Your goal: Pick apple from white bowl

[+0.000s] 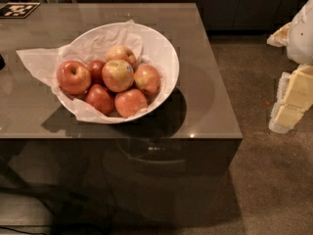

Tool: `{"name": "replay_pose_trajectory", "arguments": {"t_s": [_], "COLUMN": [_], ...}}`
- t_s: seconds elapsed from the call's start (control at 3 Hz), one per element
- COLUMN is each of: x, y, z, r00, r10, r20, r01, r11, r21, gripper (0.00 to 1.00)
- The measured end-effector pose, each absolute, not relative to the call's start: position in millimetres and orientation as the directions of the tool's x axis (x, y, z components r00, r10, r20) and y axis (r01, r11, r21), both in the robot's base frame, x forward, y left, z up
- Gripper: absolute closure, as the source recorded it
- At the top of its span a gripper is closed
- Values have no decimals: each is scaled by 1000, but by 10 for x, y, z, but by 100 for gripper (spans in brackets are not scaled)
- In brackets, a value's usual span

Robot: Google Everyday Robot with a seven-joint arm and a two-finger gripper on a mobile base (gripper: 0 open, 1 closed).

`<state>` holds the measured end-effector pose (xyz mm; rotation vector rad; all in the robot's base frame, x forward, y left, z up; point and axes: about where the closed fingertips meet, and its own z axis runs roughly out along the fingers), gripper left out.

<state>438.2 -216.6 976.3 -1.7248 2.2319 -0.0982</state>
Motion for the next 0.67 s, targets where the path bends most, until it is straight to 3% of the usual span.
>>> {"name": "replay_pose_trajectory", "arguments": {"t_s": [0.67], "x": [4473], "y": [-1835], "z": [10208], "r00": [-182], "r10": [-960], "r20": [-212], "r01": [-931], "r11": [238], "r21": [-276], "gripper": [0]}}
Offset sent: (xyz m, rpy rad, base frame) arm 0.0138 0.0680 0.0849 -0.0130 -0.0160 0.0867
